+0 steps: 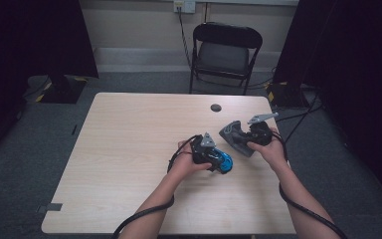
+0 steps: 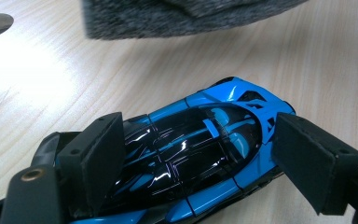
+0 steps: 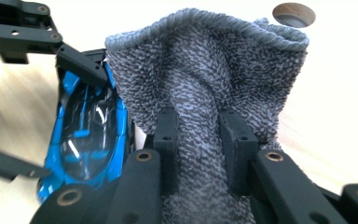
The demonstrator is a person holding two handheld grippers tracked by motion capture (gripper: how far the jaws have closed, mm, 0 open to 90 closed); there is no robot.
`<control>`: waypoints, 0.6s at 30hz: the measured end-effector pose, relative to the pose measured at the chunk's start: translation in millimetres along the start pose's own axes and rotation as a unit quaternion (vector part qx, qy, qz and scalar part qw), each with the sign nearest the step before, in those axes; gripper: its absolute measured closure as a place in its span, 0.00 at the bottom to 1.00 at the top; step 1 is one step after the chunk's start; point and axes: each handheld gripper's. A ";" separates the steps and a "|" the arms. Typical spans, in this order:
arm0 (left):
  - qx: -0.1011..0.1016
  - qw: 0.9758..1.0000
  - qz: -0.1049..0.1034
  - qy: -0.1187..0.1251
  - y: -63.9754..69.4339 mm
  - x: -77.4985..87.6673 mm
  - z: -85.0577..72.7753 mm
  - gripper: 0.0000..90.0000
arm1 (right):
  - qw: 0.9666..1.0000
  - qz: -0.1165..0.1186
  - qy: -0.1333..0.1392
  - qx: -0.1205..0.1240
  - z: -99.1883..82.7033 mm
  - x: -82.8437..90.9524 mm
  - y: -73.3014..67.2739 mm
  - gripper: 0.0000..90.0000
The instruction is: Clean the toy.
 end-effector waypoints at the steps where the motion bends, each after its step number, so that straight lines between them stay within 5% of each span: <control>1: 0.000 1.000 -0.001 -0.001 -0.2 0.1 0.3 0.19 | 1.000 0.000 -0.002 0.001 1.6 -2.9 -0.9 0.79; 10: -0.001 1.000 -0.005 0.000 -1.4 0.7 -0.1 0.19 | 1.000 -0.006 -0.011 0.007 15.4 -28.4 -8.7 0.79; 18: -0.001 1.000 -0.006 0.001 -1.4 0.8 -0.4 0.19 | 1.000 0.014 -0.016 0.018 21.9 -55.9 -26.2 0.79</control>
Point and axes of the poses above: each handheld gripper's, and its own axes: x roughly backward along the jaws, z roughly out of its top, y roughly to its right, and after that the axes turned 14 degrees about -z, right-handed
